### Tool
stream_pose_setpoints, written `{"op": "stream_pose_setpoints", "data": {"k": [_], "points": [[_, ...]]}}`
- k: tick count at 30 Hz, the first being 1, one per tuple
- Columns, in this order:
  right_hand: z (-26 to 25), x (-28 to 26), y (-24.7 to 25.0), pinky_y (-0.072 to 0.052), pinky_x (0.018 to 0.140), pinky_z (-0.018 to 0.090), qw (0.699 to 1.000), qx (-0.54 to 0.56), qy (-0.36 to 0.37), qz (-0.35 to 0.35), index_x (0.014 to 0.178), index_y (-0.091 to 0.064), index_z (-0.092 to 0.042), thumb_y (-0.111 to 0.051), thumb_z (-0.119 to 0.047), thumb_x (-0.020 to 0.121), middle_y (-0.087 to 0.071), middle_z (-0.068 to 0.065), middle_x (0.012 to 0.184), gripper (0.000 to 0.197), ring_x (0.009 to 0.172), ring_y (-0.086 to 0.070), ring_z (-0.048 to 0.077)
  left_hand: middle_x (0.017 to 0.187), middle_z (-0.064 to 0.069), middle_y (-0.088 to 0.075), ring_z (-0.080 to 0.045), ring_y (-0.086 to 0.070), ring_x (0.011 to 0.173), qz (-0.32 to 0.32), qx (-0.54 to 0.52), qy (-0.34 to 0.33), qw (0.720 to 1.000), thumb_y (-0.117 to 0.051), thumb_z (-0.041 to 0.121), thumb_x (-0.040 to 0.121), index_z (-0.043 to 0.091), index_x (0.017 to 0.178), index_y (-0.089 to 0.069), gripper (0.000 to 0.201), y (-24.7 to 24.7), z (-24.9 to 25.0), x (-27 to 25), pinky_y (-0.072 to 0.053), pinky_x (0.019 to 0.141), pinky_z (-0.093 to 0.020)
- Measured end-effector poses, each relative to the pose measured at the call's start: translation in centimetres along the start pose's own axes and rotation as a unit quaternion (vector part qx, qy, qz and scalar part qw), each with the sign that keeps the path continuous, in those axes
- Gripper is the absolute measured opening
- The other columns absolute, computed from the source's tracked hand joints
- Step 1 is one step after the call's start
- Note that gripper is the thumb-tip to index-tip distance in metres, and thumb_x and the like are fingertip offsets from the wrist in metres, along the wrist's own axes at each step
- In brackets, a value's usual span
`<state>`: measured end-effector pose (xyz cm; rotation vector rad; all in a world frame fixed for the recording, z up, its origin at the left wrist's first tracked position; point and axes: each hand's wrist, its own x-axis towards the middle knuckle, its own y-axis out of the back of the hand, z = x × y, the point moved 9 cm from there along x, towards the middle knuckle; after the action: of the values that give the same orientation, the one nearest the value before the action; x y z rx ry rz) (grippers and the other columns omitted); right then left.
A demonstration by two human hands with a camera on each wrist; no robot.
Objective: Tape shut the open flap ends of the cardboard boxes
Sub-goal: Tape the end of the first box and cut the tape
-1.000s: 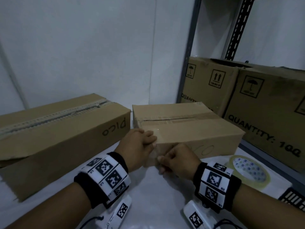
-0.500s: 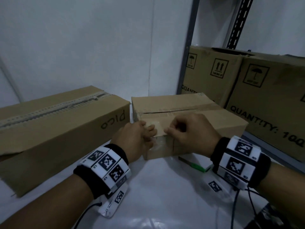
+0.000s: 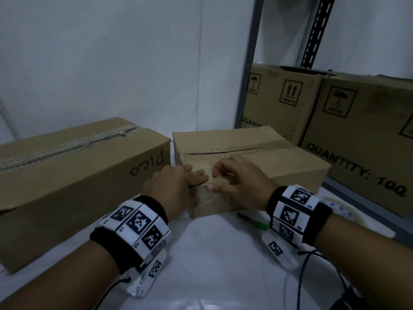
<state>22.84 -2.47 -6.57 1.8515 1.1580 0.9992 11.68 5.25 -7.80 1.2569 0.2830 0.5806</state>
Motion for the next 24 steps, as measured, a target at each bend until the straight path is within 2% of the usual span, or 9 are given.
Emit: {"op": "stream_pose_setpoints", "data": {"k": [3, 6, 9, 12, 15, 18, 20, 22, 24], "points": [[-0.1, -0.4, -0.2, -0.033, 0.091, 0.037, 1.0, -0.022, 0.011, 0.003, 0.095, -0.053, -0.037, -0.067, -0.054, 0.078, -0.048, -0.009, 0.101, 0.027, 0.103, -0.04, 0.015, 0.15, 0.004, -0.04, -0.019, -0.041, 0.136, -0.005, -0.001, -0.013, 1.0, -0.072, 0.051, 0.066, 0.046, 0.13, -0.049, 0.068, -0.2, 0.1, -0.1, -0.037, 0.109, -0.043], [-0.2, -0.4, -0.2, -0.035, 0.092, 0.04, 1.0, -0.014, 0.009, 0.005, 0.096, -0.055, -0.035, -0.069, -0.054, 0.076, -0.049, -0.01, 0.1, 0.03, 0.102, -0.042, 0.016, 0.15, 0.005, -0.04, -0.017, -0.038, 0.138, -0.014, 0.013, -0.021, 1.0, -0.074, 0.052, 0.066, 0.043, 0.132, -0.047, 0.072, -0.3, 0.1, 0.0, -0.037, 0.109, -0.042], [-0.1, -0.2, -0.1, -0.04, 0.094, 0.046, 1.0, -0.009, 0.001, 0.003, 0.091, -0.054, -0.038, -0.072, -0.054, 0.072, -0.05, -0.01, 0.098, 0.03, 0.102, -0.045, 0.019, 0.148, 0.008, -0.043, -0.018, -0.039, 0.137, -0.028, 0.011, -0.024, 0.999, -0.065, 0.064, 0.062, 0.043, 0.131, -0.049, 0.074, -0.3, 0.1, 0.1, -0.038, 0.108, -0.043], [-0.2, -0.2, -0.3, -0.039, 0.093, 0.043, 1.0, -0.026, 0.003, -0.009, 0.09, -0.048, -0.043, -0.076, -0.05, 0.069, -0.048, -0.011, 0.1, 0.036, 0.102, -0.044, 0.019, 0.147, 0.008, -0.045, -0.018, -0.04, 0.137, -0.028, -0.005, -0.013, 1.0, -0.048, 0.075, 0.061, 0.043, 0.128, -0.052, 0.075, -0.3, -0.3, 0.3, -0.038, 0.108, -0.042], [-0.4, -0.3, -0.5, -0.032, 0.087, 0.037, 0.998, -0.065, 0.003, -0.013, 0.101, -0.05, -0.036, -0.079, -0.042, 0.067, -0.043, -0.012, 0.103, 0.044, 0.103, -0.039, 0.018, 0.142, 0.004, -0.051, -0.018, -0.045, 0.133, -0.016, -0.024, -0.014, 0.999, -0.044, 0.069, 0.071, 0.039, 0.124, -0.058, 0.062, -0.2, -0.3, 0.5, -0.039, 0.109, -0.041], [-0.5, -0.4, -0.6, -0.033, 0.085, 0.039, 0.995, -0.101, 0.009, -0.019, 0.105, -0.047, -0.035, -0.082, -0.037, 0.064, -0.039, -0.013, 0.104, 0.054, 0.105, -0.039, 0.02, 0.138, 0.005, -0.055, -0.015, -0.047, 0.132, 0.002, -0.021, -0.015, 1.0, -0.051, 0.06, 0.082, 0.038, 0.12, -0.061, 0.045, 0.1, -0.1, 0.4, -0.041, 0.107, -0.039], [-0.6, -0.4, -1.1, -0.032, 0.081, 0.039, 0.99, -0.138, 0.016, -0.038, 0.106, -0.043, -0.036, -0.084, -0.036, 0.058, -0.035, -0.013, 0.106, 0.063, 0.105, -0.038, 0.021, 0.134, 0.008, -0.059, -0.015, -0.049, 0.129, 0.01, -0.008, -0.014, 1.0, -0.05, 0.06, 0.083, 0.039, 0.12, -0.061, 0.044, 0.0, 0.1, 0.4, -0.044, 0.104, -0.04], [-0.4, -0.4, -1.2, -0.035, 0.083, 0.04, 0.99, -0.133, 0.014, -0.056, 0.105, -0.041, -0.037, -0.086, -0.039, 0.054, -0.037, -0.011, 0.109, 0.068, 0.106, -0.038, 0.022, 0.132, 0.012, -0.06, -0.016, -0.052, 0.127, 0.02, -0.011, -0.006, 1.0, -0.049, 0.065, 0.078, 0.042, 0.118, -0.061, 0.047, 0.0, 0.1, 0.3, -0.046, 0.102, -0.041], [-0.1, -0.3, -1.0, -0.039, 0.092, 0.046, 0.992, -0.097, 0.015, -0.079, 0.101, -0.039, -0.042, -0.085, -0.042, 0.056, -0.042, -0.009, 0.114, 0.064, 0.109, -0.041, 0.022, 0.132, 0.012, -0.06, -0.019, -0.054, 0.125, 0.023, -0.006, -0.001, 1.0, -0.052, 0.063, 0.078, 0.043, 0.117, -0.061, 0.045, 0.1, 0.2, 0.3, -0.047, 0.1, -0.042]]}}
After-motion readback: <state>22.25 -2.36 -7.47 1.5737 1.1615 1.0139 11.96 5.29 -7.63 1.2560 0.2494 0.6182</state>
